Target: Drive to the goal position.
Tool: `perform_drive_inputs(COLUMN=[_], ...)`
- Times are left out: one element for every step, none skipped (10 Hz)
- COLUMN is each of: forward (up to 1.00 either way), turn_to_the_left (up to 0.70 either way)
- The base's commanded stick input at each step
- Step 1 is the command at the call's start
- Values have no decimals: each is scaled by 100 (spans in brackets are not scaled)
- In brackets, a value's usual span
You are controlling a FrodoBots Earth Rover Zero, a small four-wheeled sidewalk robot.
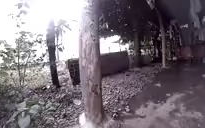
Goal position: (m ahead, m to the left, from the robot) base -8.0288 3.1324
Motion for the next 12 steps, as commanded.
perform_drive_inputs(forward=[0, 0, 0, 0, 0, 0, 0, 0, 0, 0, 0, 0], turn_to_the_left=[45, 45, 45, 45, -45, -45, -45, -45, -45, -45, -45, -45])
